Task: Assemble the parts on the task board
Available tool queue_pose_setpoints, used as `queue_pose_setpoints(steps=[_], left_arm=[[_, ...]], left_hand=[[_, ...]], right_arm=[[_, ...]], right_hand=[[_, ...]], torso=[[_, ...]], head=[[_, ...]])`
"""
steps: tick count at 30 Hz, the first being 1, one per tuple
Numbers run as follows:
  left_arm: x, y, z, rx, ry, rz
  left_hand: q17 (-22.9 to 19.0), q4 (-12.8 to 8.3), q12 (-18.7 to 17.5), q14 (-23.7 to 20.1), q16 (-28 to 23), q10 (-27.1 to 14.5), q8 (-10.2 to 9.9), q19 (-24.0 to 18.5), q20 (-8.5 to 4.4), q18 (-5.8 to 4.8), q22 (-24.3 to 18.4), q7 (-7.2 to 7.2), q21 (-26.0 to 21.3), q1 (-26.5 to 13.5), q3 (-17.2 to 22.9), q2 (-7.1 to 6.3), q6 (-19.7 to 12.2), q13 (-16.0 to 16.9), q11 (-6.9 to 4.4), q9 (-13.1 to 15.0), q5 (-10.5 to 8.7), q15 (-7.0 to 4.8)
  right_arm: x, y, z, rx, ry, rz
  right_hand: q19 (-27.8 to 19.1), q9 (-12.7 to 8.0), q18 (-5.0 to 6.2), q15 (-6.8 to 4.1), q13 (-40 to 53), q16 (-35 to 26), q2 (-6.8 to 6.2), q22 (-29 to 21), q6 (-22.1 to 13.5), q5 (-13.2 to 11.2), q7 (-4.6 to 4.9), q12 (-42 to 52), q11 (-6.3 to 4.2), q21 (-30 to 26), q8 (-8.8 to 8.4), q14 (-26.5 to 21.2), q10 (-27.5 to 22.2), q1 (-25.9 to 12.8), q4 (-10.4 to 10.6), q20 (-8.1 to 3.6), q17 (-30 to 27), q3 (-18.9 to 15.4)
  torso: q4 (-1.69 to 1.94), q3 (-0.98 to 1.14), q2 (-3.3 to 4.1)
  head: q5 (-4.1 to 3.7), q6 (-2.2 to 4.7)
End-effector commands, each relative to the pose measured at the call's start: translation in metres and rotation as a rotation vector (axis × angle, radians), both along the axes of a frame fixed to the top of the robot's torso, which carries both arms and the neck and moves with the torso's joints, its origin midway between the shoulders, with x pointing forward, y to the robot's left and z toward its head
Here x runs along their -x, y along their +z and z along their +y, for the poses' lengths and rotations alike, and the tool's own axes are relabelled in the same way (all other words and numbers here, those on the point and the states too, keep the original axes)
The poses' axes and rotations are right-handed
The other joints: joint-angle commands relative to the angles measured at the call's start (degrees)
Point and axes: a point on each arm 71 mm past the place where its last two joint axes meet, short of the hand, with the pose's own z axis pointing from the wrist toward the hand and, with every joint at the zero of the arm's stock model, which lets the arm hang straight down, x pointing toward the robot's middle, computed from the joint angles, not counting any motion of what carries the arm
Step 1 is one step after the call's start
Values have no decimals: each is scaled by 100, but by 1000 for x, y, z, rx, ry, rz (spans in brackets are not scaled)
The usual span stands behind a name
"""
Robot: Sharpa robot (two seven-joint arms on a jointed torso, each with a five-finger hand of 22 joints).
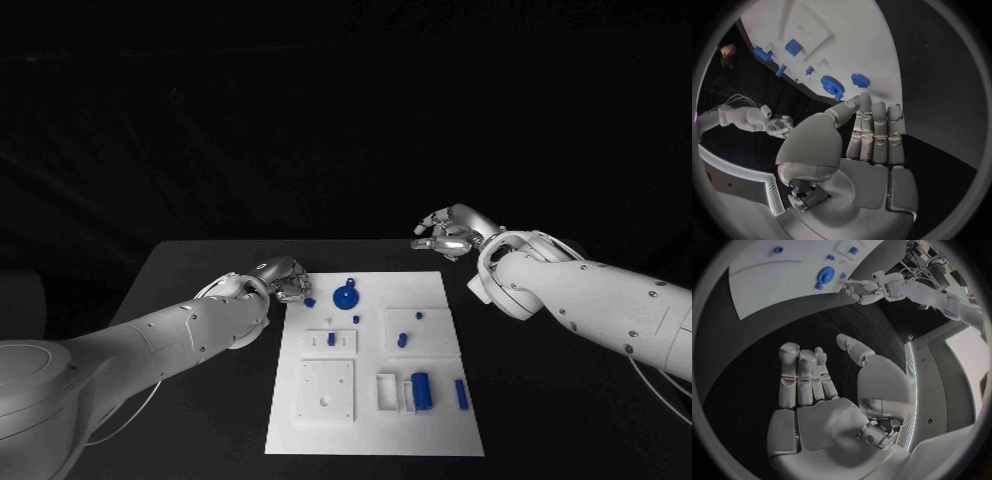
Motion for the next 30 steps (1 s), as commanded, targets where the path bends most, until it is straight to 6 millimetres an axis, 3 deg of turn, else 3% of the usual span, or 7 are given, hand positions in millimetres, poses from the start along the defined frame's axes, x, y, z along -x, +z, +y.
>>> queue_pose_setpoints(steps=[1,9,15,19,21,25,30], left_arm=[[-2,15,-2,47,-12,-69],[-7,36,2,73,-10,-78],[-8,33,7,53,-11,-18],[-4,29,3,2,-71,1],[-3,28,2,-35,-107,-12],[0,23,3,-99,-146,-33],[3,14,0,-155,-177,-33]], left_hand=[[-12,-37,-43,47,22,21,-8,53,-408,-21,108,-45,35,-11,9,-56,9,-11,9,-4,-12,-15],[-20,-52,-58,57,22,34,-2,61,-413,-22,107,-48,36,-11,13,-57,18,-20,6,-4,-11,-21],[-40,-98,-104,45,5,29,-32,54,-418,-28,105,-31,29,-3,21,-103,-35,-45,19,-23,-8,-21],[-79,-246,-211,-48,-44,-111,-167,-20,-397,-58,106,59,-3,-6,-52,-429,-272,-86,101,-102,-40,22],[-102,-337,-250,-139,-80,-269,-276,-96,-359,-76,106,142,-38,-11,-166,-697,-485,-84,179,-161,-11,73],[-114,-365,-236,-241,-95,-451,-323,-179,-309,-84,107,68,-78,23,-282,-872,-631,-48,188,-189,-10,123],[-118,-327,-192,-390,-91,-789,-373,-287,-245,-89,111,26,-126,-22,-449,-1144,-843,22,285,-215,-5,193]], right_arm=[[1,0,1,-10,8,8],[1,-1,2,-29,9,31],[1,-1,3,-29,10,32],[1,-1,2,-28,9,33],[1,-1,2,-28,10,33],[1,-1,3,-27,12,35],[1,-2,4,-27,13,35]], right_hand=[[-9,9,398,-31,-6,26,32,103,-14,33,38,20,1,-37,-17,27,-48,1,17,-30,-8,-13],[-7,11,398,-32,-9,28,37,103,-8,30,37,24,-1,-36,-14,29,-47,0,20,-31,-7,-13],[-6,12,398,-32,-10,28,40,104,-6,28,36,26,-1,-36,-14,29,-48,-1,20,-31,-7,-14],[-6,12,398,-33,-11,29,41,104,-6,28,36,27,-2,-36,-13,29,-48,1,19,-31,-7,-13],[-6,12,398,-33,-12,29,43,104,-6,28,36,28,-2,-36,-14,29,-48,2,18,-32,-7,-12],[-6,13,397,-33,-13,29,43,104,-6,28,36,29,-2,-35,-14,29,-48,4,17,-32,-7,-12],[-5,13,398,-34,-14,30,44,105,-6,28,35,30,-2,-35,-14,29,-49,4,16,-32,-7,-12]], torso=[[-4,4,-2],[-5,6,-11],[-5,9,-7],[-12,2,3],[-11,1,4],[-5,-1,7],[-12,-7,7]], head=[[18,9],[40,33],[50,56],[54,64],[59,65],[59,70],[66,68]])
